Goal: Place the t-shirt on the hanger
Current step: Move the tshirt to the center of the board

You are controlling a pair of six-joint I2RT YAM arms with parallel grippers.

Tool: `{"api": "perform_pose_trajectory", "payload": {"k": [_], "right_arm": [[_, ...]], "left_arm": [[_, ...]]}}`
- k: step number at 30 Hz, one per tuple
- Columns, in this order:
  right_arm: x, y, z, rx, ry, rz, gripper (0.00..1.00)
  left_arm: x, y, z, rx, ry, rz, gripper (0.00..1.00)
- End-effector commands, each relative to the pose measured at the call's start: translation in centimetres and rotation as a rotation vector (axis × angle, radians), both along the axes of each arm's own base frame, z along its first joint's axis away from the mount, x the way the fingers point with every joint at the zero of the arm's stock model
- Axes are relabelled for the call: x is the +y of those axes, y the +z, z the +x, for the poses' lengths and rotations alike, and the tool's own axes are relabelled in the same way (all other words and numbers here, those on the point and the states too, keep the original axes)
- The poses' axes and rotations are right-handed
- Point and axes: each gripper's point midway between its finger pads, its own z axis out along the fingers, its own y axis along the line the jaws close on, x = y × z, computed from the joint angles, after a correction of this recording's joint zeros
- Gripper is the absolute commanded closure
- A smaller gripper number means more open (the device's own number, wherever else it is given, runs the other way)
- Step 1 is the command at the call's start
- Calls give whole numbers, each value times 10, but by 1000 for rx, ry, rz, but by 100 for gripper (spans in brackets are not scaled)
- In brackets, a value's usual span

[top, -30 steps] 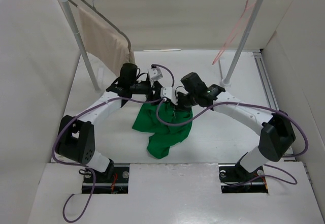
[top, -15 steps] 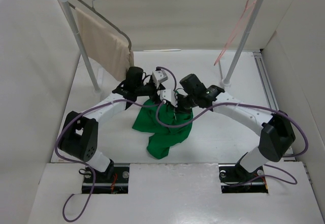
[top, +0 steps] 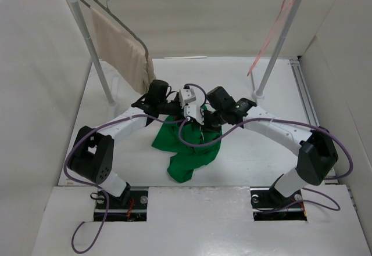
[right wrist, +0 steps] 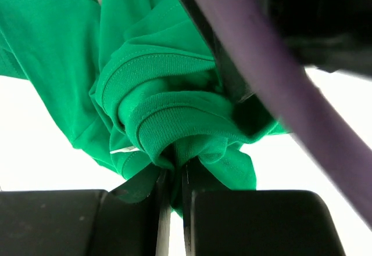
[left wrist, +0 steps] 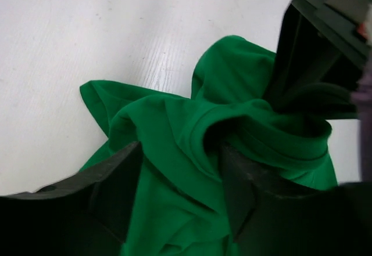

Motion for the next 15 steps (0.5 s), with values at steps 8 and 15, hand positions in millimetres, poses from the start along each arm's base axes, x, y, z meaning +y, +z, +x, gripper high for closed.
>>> {"api": "perform_pose_trajectory", "payload": {"k": [8,15], "right_arm": [[9,35,20,-108,-63,130,100],[-39,44,91,-73,-375,169,17]], "left_arm": [[-17,2,-10,12,-11,-42,100],[35,15,28,41,265,48,100]]}}
